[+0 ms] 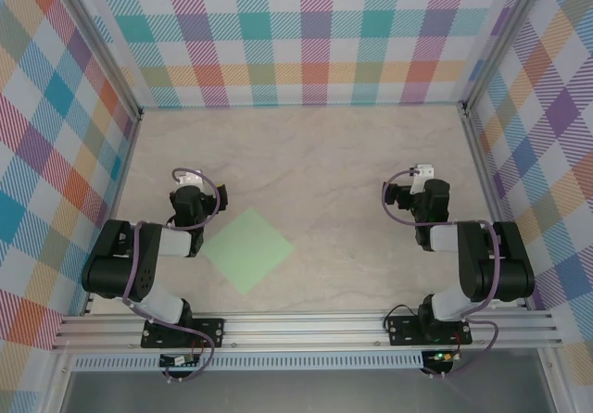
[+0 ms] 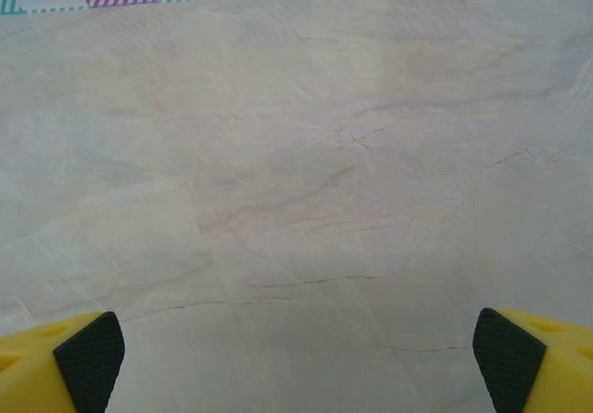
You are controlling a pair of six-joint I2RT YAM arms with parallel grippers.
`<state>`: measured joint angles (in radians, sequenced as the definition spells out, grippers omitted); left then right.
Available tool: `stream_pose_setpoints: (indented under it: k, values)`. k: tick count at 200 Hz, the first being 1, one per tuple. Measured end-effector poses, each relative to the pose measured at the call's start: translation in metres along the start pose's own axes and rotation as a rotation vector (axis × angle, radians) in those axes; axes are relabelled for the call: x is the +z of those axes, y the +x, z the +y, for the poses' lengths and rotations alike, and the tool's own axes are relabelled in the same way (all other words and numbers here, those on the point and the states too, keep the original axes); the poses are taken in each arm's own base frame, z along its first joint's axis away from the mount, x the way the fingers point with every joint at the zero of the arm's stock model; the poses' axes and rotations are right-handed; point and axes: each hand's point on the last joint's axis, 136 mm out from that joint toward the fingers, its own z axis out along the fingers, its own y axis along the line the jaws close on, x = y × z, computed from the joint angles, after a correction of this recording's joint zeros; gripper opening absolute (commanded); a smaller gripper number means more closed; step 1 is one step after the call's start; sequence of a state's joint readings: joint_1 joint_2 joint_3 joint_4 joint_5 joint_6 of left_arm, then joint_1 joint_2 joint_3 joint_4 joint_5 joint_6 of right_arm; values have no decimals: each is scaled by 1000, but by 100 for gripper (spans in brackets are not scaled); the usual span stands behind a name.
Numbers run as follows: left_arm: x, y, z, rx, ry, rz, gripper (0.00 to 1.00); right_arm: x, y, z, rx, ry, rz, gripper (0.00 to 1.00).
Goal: Fold a paper plane with a square sheet of paper (pick it up from the middle)
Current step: Move the square sheet of paper to the center of the table.
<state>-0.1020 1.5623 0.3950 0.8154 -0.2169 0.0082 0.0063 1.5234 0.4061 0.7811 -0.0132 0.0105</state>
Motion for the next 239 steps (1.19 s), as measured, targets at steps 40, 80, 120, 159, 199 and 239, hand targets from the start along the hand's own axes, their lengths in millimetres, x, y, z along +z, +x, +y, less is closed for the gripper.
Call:
stream_pose_setpoints:
  k: [40, 80, 120, 159, 199, 239]
  values:
    - [0, 0, -3, 5, 15, 2, 100, 0, 0, 0, 0, 0, 0, 100]
    - [0, 0, -3, 8, 19, 2, 100, 0, 0, 0, 0, 0, 0, 100]
    - [0, 0, -3, 8, 19, 2, 100, 0, 0, 0, 0, 0, 0, 100]
    - [0, 0, -3, 8, 19, 2, 100, 0, 0, 0, 0, 0, 0, 100]
    - [0, 0, -3, 8, 19, 2, 100, 0, 0, 0, 0, 0, 0, 100]
    - [0, 0, -3, 8, 19, 2, 100, 0, 0, 0, 0, 0, 0, 100]
